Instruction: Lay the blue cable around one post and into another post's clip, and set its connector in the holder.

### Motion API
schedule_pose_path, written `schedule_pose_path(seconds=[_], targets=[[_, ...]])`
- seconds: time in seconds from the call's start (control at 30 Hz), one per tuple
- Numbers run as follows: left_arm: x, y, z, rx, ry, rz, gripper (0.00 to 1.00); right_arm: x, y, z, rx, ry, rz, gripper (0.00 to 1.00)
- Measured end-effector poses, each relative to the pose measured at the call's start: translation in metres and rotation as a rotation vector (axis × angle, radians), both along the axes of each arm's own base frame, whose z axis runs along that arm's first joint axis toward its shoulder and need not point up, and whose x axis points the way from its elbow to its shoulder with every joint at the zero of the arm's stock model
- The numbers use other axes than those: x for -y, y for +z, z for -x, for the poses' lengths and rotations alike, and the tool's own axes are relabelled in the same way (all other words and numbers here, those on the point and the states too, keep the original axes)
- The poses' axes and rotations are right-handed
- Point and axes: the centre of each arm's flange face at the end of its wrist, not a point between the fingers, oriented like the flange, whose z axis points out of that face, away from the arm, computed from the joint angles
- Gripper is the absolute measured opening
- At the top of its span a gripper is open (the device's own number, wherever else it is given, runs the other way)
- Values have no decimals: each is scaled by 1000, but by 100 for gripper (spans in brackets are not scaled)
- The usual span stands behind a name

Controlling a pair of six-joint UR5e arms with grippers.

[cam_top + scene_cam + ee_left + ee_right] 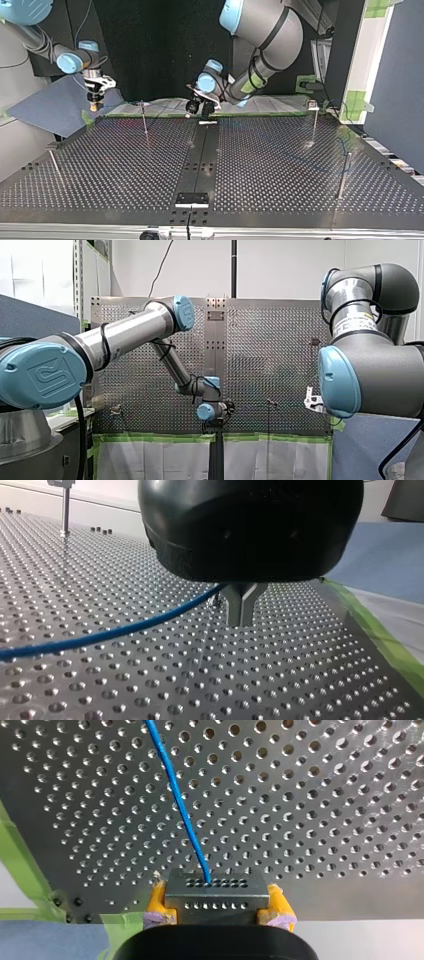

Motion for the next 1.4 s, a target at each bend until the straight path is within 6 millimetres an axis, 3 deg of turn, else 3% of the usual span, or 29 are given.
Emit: schedule_pose_path(seconds=[0.43, 0.77, 1.13, 1.4], targets=[[4, 10, -9, 8, 0, -18, 1, 20, 12, 1, 1, -1, 73, 0], [5, 12, -11, 9, 4, -22, 1, 38, 3, 2, 1, -1, 83, 0], [6, 17, -16, 8, 8, -30, 1, 64, 21, 8, -6, -11, 142, 0], [8, 21, -18, 5, 5, -48, 1, 71, 24, 11, -12, -21, 157, 0]])
